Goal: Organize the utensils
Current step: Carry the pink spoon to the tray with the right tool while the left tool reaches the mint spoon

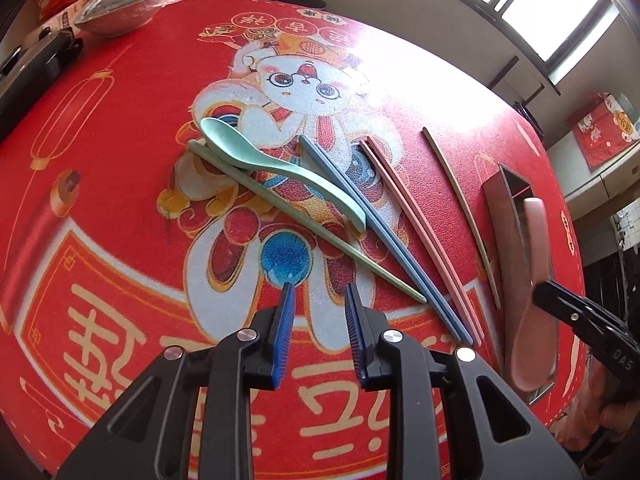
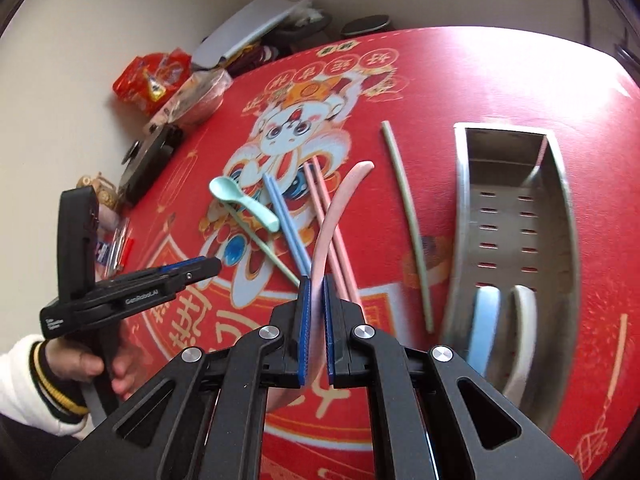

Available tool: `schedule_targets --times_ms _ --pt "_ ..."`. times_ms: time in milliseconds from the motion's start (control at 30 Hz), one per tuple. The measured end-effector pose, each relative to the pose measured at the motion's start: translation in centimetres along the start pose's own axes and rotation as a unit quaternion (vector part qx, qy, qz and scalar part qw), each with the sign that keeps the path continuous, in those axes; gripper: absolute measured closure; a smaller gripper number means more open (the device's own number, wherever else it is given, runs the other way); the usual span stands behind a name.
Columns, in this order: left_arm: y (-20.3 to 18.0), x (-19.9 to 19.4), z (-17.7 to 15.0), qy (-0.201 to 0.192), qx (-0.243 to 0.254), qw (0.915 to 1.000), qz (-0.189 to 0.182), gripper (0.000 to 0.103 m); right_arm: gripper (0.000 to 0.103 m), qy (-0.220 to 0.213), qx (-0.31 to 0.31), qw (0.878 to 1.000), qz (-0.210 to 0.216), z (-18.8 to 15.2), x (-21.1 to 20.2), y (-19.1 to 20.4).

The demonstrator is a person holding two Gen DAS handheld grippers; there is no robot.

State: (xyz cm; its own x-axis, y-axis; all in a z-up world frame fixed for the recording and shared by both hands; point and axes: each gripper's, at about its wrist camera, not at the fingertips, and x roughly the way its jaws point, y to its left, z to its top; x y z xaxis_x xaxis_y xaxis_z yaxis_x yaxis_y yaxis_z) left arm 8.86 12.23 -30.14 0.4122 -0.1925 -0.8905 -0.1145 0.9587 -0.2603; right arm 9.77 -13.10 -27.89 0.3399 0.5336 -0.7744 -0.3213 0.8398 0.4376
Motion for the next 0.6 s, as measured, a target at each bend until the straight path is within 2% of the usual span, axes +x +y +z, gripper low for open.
schedule_targets --times_ms 200,267,467,600 --pt "-1.2 2.6 2.2 0.01 0.011 0.9994 0.032 0.075 0.097 -0.038 0.036 0.998 -0.031 -0.7 -3.5 -3.3" --pt "-1.4 2.8 2.6 0.006 0.013 0.9993 0.035 0.068 0.097 -0.046 0.045 0.997 -0.036 -1.0 -4.2 -4.1" --pt "-1.6 4.1 3.3 0.013 0.001 0.9986 0.051 0.067 0.097 -0.055 0.059 0.996 -0.044 -1.2 -5.1 -5.4" --pt "-2.4 4.6 3.6 0.006 0.014 0.9972 0.073 0.064 0.097 -0.057 0.056 0.996 -0.043 -1.0 -5.2 -5.4"
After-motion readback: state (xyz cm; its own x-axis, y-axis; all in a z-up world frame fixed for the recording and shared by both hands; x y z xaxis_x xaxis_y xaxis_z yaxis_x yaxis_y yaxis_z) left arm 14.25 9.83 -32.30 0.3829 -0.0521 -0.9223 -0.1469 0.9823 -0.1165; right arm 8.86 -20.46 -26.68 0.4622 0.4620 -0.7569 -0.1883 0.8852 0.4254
